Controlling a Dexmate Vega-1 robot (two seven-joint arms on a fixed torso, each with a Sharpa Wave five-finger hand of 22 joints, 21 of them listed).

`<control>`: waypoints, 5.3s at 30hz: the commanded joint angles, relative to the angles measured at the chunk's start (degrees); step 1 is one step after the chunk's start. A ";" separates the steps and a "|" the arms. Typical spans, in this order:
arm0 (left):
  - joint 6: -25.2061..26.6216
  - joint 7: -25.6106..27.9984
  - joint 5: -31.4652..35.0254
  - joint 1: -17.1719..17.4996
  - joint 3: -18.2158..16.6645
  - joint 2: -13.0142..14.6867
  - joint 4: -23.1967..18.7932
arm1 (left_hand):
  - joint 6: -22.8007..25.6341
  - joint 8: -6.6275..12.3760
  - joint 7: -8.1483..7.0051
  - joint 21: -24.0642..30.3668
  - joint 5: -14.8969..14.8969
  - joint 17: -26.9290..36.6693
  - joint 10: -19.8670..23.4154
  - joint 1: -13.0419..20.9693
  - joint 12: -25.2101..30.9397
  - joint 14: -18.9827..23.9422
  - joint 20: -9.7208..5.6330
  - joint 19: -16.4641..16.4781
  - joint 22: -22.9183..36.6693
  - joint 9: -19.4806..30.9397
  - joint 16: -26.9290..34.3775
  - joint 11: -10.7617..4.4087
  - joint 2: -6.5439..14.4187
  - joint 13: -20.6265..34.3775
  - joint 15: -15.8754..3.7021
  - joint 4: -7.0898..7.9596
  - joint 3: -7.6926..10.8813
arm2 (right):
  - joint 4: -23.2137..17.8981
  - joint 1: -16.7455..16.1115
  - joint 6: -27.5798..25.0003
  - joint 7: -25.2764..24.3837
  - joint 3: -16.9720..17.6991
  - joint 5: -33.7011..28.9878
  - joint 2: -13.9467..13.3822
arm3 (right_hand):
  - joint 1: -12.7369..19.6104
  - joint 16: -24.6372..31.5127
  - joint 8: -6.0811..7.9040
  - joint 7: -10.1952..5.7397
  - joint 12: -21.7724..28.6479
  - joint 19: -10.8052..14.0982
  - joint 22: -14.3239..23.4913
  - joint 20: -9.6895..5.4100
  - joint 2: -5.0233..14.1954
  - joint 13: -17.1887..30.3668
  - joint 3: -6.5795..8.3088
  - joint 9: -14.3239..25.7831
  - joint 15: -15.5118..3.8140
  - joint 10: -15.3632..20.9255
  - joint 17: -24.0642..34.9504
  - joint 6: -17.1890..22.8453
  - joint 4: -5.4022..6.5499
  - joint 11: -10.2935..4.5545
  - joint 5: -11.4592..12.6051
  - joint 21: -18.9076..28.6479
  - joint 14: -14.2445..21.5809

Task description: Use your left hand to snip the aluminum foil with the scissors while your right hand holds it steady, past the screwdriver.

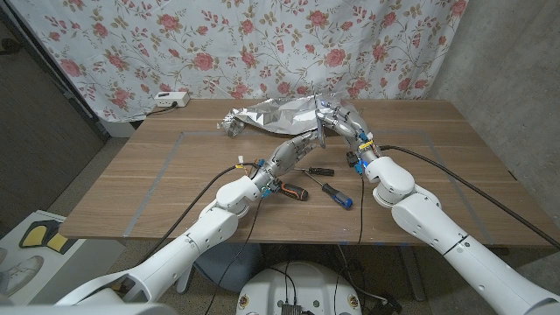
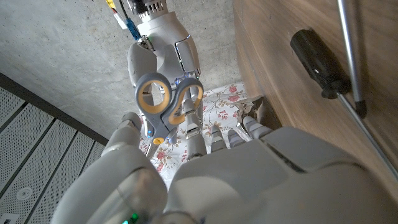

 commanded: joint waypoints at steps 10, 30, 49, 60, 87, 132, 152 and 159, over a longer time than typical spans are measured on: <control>-0.48 -0.55 -0.64 0.19 0.08 -0.62 0.58 | 0.88 -0.14 -0.10 0.42 0.01 0.21 0.67 0.88 0.42 -0.24 0.41 -0.10 0.22 0.25 0.24 0.08 0.49 0.33 0.05 0.09 -0.03 | -0.71 -0.86 0.37 0.45 0.23 1.41 -0.15 | 1.14 -0.22 0.07 -0.31 0.47 -0.24 0.26 0.39 1.95 0.07 -0.09 0.30 -10.60 3.77 0.36 0.44 -0.02 -3.85 0.58 0.73 -0.11; -1.39 2.97 0.65 1.25 -0.05 -1.82 0.12 | 3.39 0.38 -0.88 0.92 0.02 0.09 3.09 9.12 1.15 2.22 0.71 2.14 0.16 0.56 0.63 0.18 7.64 0.32 -0.16 -1.15 4.16 | -1.09 -0.91 0.61 -0.46 -0.25 0.31 0.19 | 1.12 -0.44 0.09 -0.18 0.58 -0.49 0.24 0.67 1.91 -0.03 -0.24 0.31 -10.57 3.93 0.41 0.59 0.00 -3.87 0.69 1.08 0.07; -1.25 2.49 2.22 0.07 1.07 -1.92 0.68 | 3.09 -0.09 -1.79 0.55 -0.46 0.19 2.09 8.74 0.57 1.81 -0.01 2.17 0.17 0.52 0.17 -0.82 1.63 0.37 -0.70 -1.10 0.68 | -0.59 -1.32 0.68 -0.78 -0.23 0.72 0.67 | 1.20 -0.57 0.08 -0.61 0.63 -1.33 0.19 0.85 1.92 -0.11 -0.37 0.33 -10.63 3.92 0.58 0.68 -0.03 -3.87 0.76 1.12 0.03; -1.59 2.21 1.96 -0.22 1.29 -2.66 1.43 | 3.34 -0.09 -1.73 0.61 -0.24 0.20 2.21 9.19 0.59 1.85 0.11 2.41 0.19 0.53 0.20 -0.71 1.68 0.38 -0.49 -0.91 0.61 | -1.02 -2.54 1.46 -1.82 -0.64 0.44 1.50 | 1.27 -0.57 0.16 -0.73 0.69 -1.59 0.16 1.13 1.95 -0.19 -0.45 0.35 -10.67 4.04 0.73 0.93 -0.04 -3.89 0.80 1.26 0.13; -1.66 2.07 1.48 0.38 1.55 -3.16 1.88 | 4.04 -0.17 -1.45 0.59 -0.08 0.22 2.75 9.48 0.74 2.38 0.21 2.54 0.24 0.57 0.35 -0.84 1.71 0.39 -0.36 -0.31 0.02 | -1.99 -5.53 3.19 -5.52 1.03 -0.17 2.56 | 1.52 -0.36 0.28 -1.34 0.90 -2.44 0.04 1.58 2.08 -0.21 -0.63 0.45 -10.70 4.08 1.27 1.49 -0.08 -3.89 0.91 1.45 0.44; -1.95 0.95 1.22 -0.45 2.53 -5.28 4.21 | 4.48 -0.40 -1.36 0.60 -0.14 0.21 2.94 11.86 0.66 2.70 0.41 2.96 0.27 0.68 0.28 -0.70 3.13 0.41 -0.22 -0.38 0.21 | -2.94 -7.74 4.03 -12.72 1.94 -5.08 5.59 | 2.04 -0.19 0.42 -2.00 1.35 -3.45 -0.26 1.89 2.16 -0.52 -0.90 0.69 -10.82 4.24 2.22 2.53 -0.17 -3.90 1.06 1.82 0.62; -2.62 1.21 1.40 -0.84 2.92 -6.79 5.11 | 4.78 -0.47 -1.05 0.67 -0.21 0.21 3.34 12.50 0.75 3.19 0.54 3.23 0.30 0.72 0.37 -0.50 3.56 0.41 -0.21 -0.29 0.07 | -3.65 -9.76 4.43 -13.65 2.11 -5.31 6.21 | 2.36 -0.11 0.55 -2.06 1.97 -3.64 -0.40 2.19 2.14 -0.36 -0.96 0.98 -10.85 4.48 2.64 2.98 -0.25 -3.91 1.31 2.05 0.97; -2.32 1.17 1.40 -0.71 3.16 -6.87 4.86 | 4.80 -0.50 -1.06 0.67 -0.24 0.21 3.40 12.57 0.75 3.21 0.54 3.25 0.30 0.73 0.36 -0.52 3.59 0.41 -0.15 -0.26 -0.01 | -3.69 -9.99 4.63 -14.26 2.18 -5.80 6.56 | 2.48 -0.18 0.56 -2.13 2.12 -3.73 -0.46 2.18 2.12 -0.44 -0.97 1.11 -10.92 4.52 2.73 3.07 -0.29 -3.91 1.41 2.13 1.01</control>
